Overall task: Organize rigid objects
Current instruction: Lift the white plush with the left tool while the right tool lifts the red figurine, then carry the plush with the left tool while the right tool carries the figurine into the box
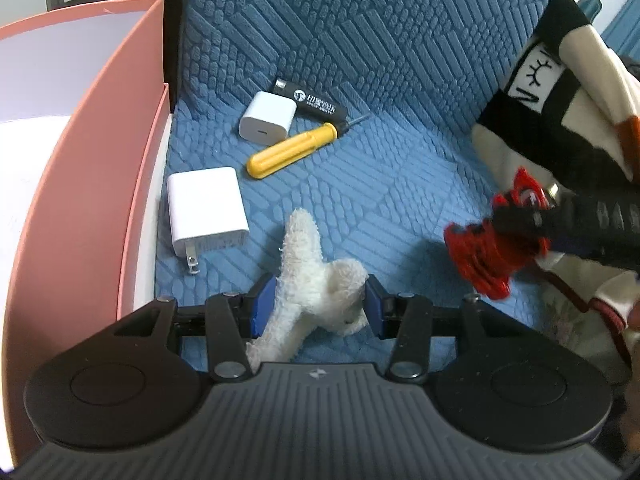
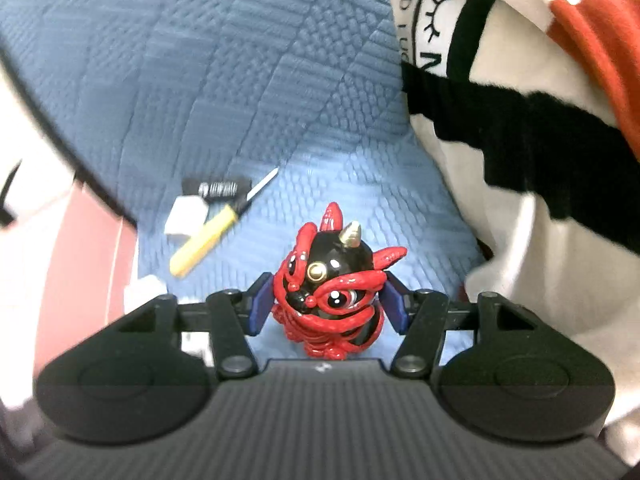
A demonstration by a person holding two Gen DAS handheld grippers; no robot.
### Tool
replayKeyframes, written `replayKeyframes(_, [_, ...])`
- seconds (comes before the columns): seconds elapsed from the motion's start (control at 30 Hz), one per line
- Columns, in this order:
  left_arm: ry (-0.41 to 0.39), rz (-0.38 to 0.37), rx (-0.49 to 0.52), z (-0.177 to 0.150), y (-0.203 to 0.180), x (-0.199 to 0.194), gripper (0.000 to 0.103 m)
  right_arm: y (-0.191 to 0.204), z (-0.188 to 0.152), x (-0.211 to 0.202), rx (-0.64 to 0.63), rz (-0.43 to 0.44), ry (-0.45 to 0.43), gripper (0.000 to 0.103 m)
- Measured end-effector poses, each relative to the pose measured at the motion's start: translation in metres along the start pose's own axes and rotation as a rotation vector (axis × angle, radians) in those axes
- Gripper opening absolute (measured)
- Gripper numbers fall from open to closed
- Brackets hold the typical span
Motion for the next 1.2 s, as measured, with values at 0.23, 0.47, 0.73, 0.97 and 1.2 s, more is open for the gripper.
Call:
replayKeyframes(0.23, [0.015,-0.02,0.0,-0.004,-0.003,-0.002,0.053,0.005,-0.039,-0.049,-0.149,-0.012,-0.092,0.06])
replayKeyframes(0.47, [0.033,-0.053,-0.028,-0.012,-0.005,-0.003,0.057,0.019,-0.072,-0.052,-0.252,-0.049,-0.14,0.06])
replayKeyframes(0.73, [0.045,-0.108,-0.054,-0.018,-0.008,-0.008,0.065,0.01,-0.088,-0.049,-0.172,-0.009,-0.109,0.063])
replayKeyframes(0.97, [0.064,-0.111,-0.03,-0.023,-0.011,-0.004,0.066,0.003,-0.094,-0.037,-0.053,0.05,-0.073,0.064])
replayKeyframes(1.2, [0.048,-0.103,0.0,-0.023,-0.014,0.006,0.066,0.007,-0.09,-0.042,-0.067,0.046,-0.133,0.06])
Point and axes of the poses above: each gripper's, at about its wrist camera, not at the fingertips, and x roughly the way its jaws point, y to its left, z to its top, the point moved 7 cm from there along x, roughly the way its jaws point, and after that the axes turned 12 degrees about -z, right-handed, at the moved point
